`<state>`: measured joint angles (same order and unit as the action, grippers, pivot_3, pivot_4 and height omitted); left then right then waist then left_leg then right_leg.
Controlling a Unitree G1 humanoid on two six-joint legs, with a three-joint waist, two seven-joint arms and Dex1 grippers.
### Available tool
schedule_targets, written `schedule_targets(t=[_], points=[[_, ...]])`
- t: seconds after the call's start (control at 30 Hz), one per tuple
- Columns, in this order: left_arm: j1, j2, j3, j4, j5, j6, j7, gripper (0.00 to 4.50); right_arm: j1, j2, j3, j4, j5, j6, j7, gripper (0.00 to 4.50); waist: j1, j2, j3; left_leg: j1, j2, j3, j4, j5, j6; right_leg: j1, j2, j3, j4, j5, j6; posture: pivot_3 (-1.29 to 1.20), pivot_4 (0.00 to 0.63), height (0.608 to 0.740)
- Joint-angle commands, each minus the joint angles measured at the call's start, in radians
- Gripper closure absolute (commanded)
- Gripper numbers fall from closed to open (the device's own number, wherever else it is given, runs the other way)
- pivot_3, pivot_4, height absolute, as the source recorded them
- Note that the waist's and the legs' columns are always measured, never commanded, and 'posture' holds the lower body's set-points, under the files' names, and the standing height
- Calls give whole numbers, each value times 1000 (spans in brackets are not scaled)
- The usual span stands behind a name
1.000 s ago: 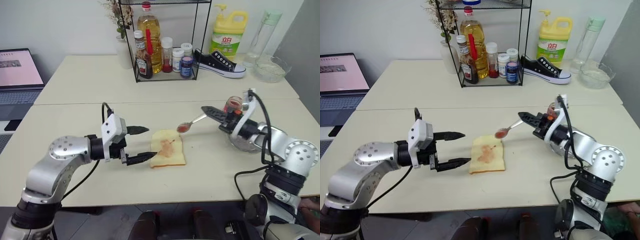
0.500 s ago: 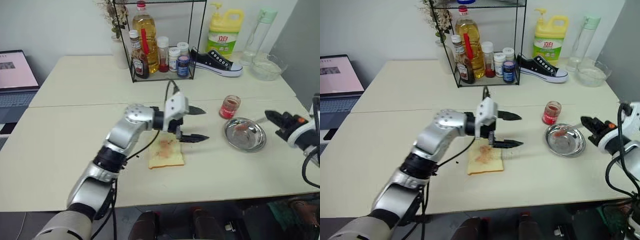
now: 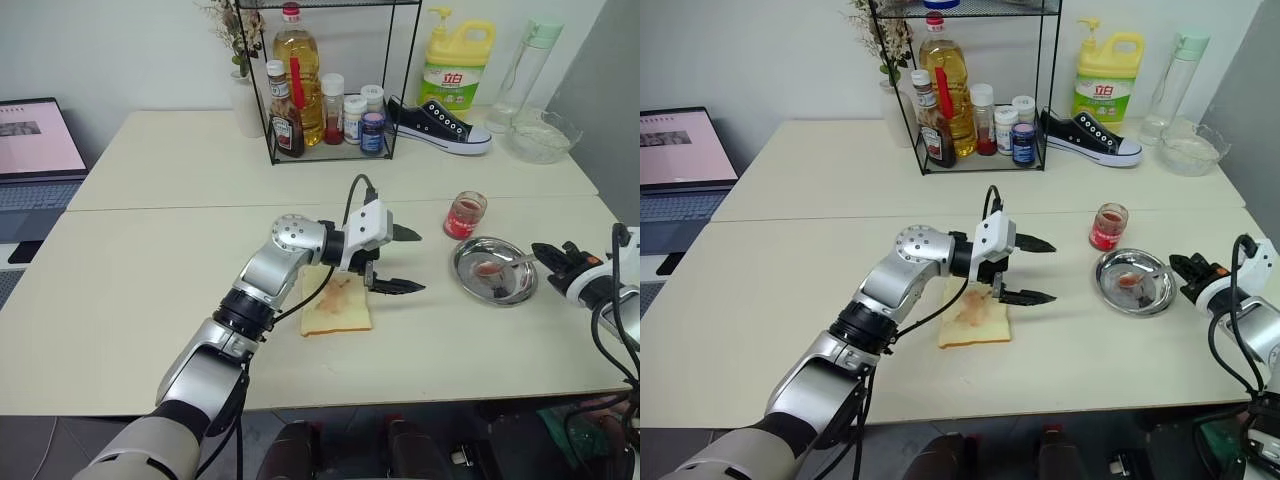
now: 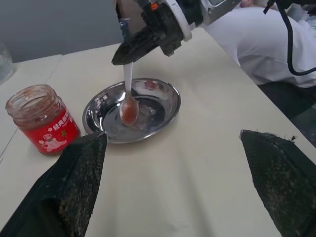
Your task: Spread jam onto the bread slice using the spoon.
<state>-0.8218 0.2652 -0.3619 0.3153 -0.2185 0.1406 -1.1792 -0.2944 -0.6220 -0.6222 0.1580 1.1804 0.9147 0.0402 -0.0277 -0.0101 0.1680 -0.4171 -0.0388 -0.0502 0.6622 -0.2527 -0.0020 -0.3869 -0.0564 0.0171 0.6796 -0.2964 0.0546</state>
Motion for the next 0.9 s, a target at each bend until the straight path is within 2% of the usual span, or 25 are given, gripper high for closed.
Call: schedule_targets(t=[0.03,0.2,0.27,0.47,0.67,0.83,0.9], points=[[7,9,23,-66,-1,9,2,0,-4,-29,-65,64,-17,-31,62,4457,2,0,0,0,0,0,0,0,0,0,0,0,0,0,0,0,150,740],[2,-1,14,-52,25,-9,28,0,21,-43,-42,151,-95,-44,168,4457,2,0,0,0,0,0,0,0,0,0,0,0,0,0,0,0,150,740],[-15,-16,18,-31,36,-15,51,0,23,-44,-27,206,-141,-64,204,4033,2,0,0,1,0,0,0,0,0,1,0,0,0,0,0,0,150,740],[-23,-19,30,-33,38,-11,49,0,-10,-39,-59,250,-176,-73,221,2076,1,1,0,1,0,0,0,0,0,1,0,0,0,0,0,0,150,740],[-17,5,54,-51,25,1,45,0,-5,-66,-143,191,-152,-38,182,48,4,1,0,1,0,0,1,0,0,1,0,0,0,0,0,0,150,740],[-22,62,100,-46,17,17,37,0,15,-125,-178,74,-140,29,171,48,2,1,-1,1,0,0,0,0,0,1,-1,0,0,0,0,0,150,740],[-12,123,131,-59,3,50,13,0,61,-201,-125,10,-224,4,229,48,2,1,0,1,0,0,0,0,0,1,-1,0,0,0,0,0,150,740]])
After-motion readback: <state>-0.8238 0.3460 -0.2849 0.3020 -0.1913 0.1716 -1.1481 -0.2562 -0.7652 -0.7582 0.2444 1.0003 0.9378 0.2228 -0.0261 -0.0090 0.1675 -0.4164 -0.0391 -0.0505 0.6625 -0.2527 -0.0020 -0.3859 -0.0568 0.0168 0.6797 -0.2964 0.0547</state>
